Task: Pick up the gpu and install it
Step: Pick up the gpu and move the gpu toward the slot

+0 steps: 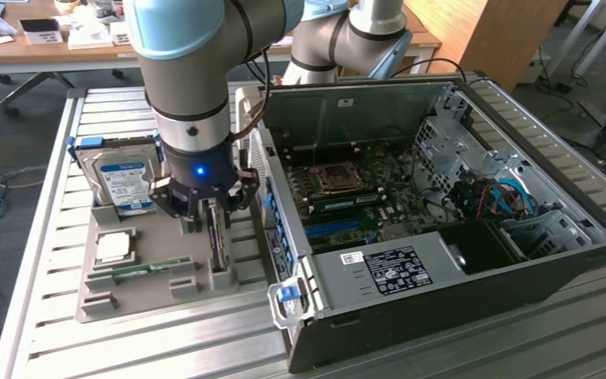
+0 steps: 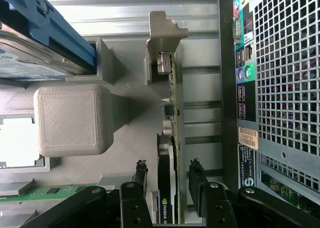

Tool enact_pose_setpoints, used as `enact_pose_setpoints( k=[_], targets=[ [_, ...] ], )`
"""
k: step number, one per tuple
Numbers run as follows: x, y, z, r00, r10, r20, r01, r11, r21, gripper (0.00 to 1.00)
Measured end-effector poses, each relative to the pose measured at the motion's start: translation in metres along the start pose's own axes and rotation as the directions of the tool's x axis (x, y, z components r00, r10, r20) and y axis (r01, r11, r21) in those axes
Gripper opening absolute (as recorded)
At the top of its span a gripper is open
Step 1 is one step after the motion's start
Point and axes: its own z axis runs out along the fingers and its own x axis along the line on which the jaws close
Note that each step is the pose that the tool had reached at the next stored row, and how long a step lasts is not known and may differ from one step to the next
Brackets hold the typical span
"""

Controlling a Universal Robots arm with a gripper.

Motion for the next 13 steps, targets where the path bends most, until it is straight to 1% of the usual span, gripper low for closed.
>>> enact_pose_setpoints(
  k=[13],
  targets=[
    [0.0001, -0.0001, 0.0022, 1.0, 0.0, -0.0002, 0.0, 1.0, 0.0002, 0.47]
  ],
)
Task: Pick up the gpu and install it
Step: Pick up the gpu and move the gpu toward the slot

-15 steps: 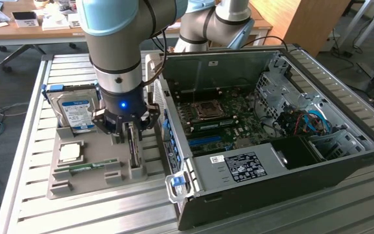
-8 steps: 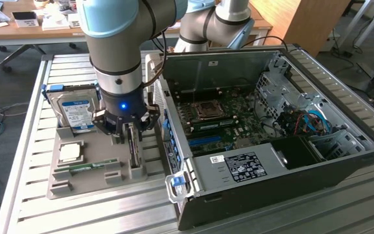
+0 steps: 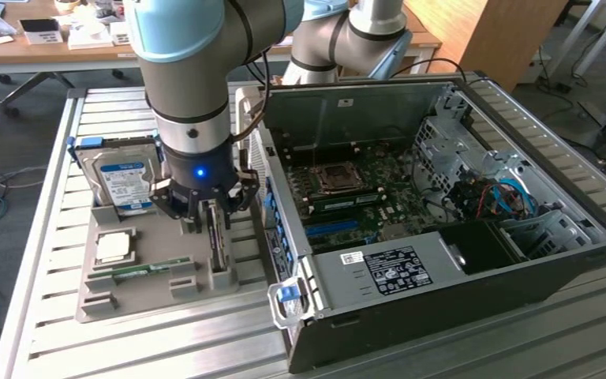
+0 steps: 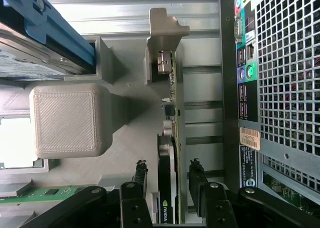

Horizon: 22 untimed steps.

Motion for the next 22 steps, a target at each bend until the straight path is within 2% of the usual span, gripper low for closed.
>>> enact_pose_setpoints(
  k=[22],
  targets=[
    [-0.001, 0.0001, 0.001, 1.0, 0.0, 0.0001, 0.0, 1.0, -0.0001, 0.47]
  ],
)
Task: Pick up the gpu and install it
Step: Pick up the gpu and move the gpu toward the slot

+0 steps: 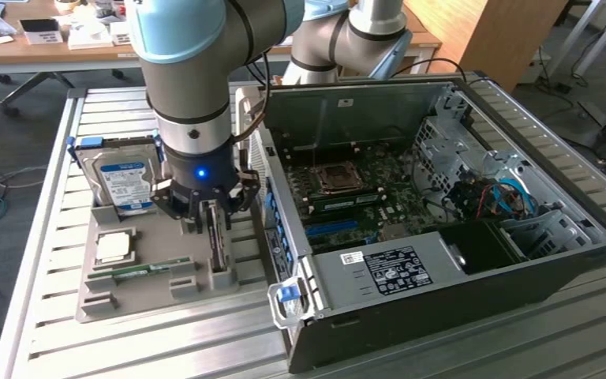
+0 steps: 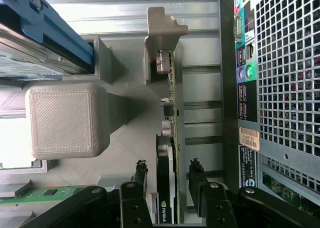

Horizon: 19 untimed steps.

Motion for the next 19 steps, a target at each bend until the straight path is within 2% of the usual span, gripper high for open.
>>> enact_pose_setpoints(
  k=[3, 4, 6, 7, 19],
  targets=[
    [0.0, 0.0, 0.0, 1.0, 0.0, 0.0, 0.0, 1.0, 0.0, 0.46],
    [0.0, 0.0, 0.0, 1.0, 0.0, 0.0, 0.0, 1.0, 0.0, 0.4],
    [0.0, 0.0, 0.0, 1.0, 0.0, 0.0, 0.0, 1.0, 0.0, 0.4],
    [0.0, 0.0, 0.0, 1.0, 0.0, 0.0, 0.0, 1.0, 0.0, 0.33],
    [0.0, 0.0, 0.0, 1.0, 0.0, 0.0, 0.0, 1.0, 0.0001, 0.33]
  ],
)
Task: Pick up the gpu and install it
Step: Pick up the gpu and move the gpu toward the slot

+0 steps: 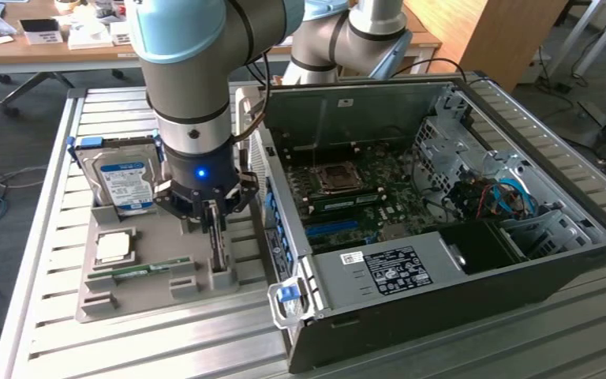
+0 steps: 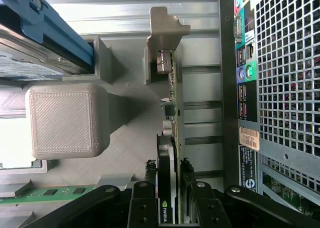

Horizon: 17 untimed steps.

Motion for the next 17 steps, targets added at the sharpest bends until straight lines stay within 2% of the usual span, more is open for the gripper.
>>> enact_pose_setpoints(
  k=[5, 7, 17],
  targets=[
    [0.0, 0.0, 0.0, 1.0, 0.0, 0.0, 0.0, 1.0, 0.0, 0.33],
    [0.0, 0.0, 0.0, 1.0, 0.0, -0.0001, 0.0, 1.0, 0.0001, 0.27],
    [0.0, 0.0, 0.0, 1.0, 0.0, -0.0001, 0.0, 1.0, 0.0, 0.27]
  ],
)
